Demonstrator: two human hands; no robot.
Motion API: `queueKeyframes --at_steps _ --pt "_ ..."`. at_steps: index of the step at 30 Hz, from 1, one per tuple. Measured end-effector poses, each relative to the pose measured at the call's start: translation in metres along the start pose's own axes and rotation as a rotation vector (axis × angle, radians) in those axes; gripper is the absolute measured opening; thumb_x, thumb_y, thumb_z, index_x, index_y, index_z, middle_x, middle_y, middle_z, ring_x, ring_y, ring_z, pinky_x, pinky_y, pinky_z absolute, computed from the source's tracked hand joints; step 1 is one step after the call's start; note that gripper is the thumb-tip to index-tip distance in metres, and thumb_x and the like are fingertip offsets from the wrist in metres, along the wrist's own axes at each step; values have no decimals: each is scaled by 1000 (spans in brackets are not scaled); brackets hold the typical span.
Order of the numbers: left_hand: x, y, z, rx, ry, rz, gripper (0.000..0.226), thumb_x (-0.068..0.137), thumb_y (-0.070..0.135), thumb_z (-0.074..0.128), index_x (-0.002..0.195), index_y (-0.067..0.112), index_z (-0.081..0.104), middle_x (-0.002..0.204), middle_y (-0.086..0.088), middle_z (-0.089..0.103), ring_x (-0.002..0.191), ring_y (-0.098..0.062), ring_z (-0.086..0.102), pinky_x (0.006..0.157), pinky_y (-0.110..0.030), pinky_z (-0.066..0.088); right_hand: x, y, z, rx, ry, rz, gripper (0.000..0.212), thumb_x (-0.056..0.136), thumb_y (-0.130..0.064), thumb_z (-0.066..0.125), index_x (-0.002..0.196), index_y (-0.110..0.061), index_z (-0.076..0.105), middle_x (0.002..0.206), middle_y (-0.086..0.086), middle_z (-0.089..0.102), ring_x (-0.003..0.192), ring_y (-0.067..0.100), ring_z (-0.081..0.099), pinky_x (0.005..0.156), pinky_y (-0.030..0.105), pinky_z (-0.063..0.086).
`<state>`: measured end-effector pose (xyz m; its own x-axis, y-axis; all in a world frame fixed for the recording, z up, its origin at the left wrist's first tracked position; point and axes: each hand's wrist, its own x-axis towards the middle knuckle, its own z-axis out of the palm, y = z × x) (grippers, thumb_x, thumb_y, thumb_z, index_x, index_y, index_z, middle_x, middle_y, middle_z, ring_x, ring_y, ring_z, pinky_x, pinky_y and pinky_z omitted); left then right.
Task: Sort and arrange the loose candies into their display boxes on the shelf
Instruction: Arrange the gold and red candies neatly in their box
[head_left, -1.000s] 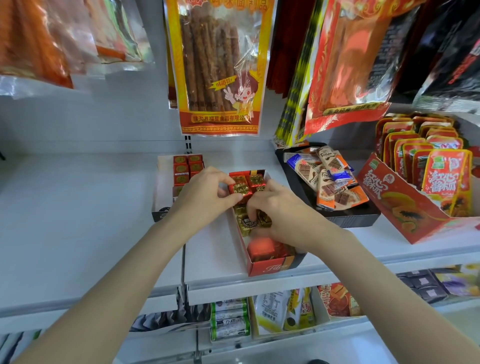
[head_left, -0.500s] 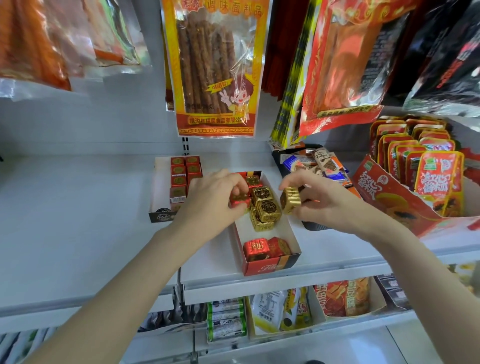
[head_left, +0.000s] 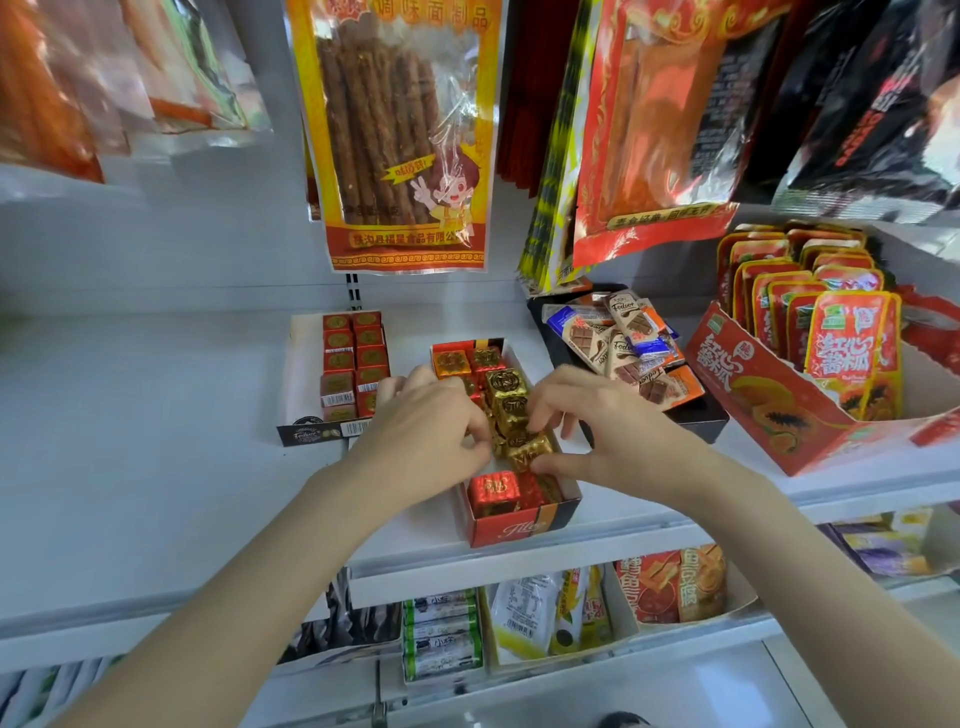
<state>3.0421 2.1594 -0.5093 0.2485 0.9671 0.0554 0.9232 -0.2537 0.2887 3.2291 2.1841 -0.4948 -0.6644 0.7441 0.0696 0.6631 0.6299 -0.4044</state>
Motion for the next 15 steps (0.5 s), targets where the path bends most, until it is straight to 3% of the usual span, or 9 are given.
queueKeyframes --at_steps 3,6,10,12,15 --pt "-5 1 -4 -52 -49 17 23 92 34 47 98 32 69 103 10 55 101 -14 32 94 -35 20 1 4 2 -29 3 -19 5 79 -16 69 77 -16 64 100 -8 49 78 7 52 68 7 38" --pt "-9 -1 -11 -140 -98 31 28 94 37 41 99 31 68 110 13 57 106 -13 32 101 -37 20 4 3 4 -70 19 -35 3 79 -16 68 82 -15 66 95 -3 56 81 1 47 68 8 33" --pt "-19 -5 -23 -251 -215 49 54 73 69 36 97 34 69 108 19 58 113 -9 32 104 -37 23 6 -2 1 -32 -61 -12 24 81 -23 68 105 -24 68 99 -10 47 91 3 43 71 6 31" --pt "-23 -7 -23 -208 -250 87 47 68 70 45 96 38 66 109 24 55 113 -5 28 100 -32 20 6 -3 -1 -58 -84 -3 20 81 -23 68 101 -24 68 100 -9 47 90 6 45 72 9 34" --pt "-22 -10 -19 -188 -178 93 31 77 54 57 95 32 68 107 16 59 111 -7 34 99 -31 26 5 -6 -7 -95 -82 14 12 81 -25 68 92 -24 66 103 -5 51 87 7 47 79 25 43"
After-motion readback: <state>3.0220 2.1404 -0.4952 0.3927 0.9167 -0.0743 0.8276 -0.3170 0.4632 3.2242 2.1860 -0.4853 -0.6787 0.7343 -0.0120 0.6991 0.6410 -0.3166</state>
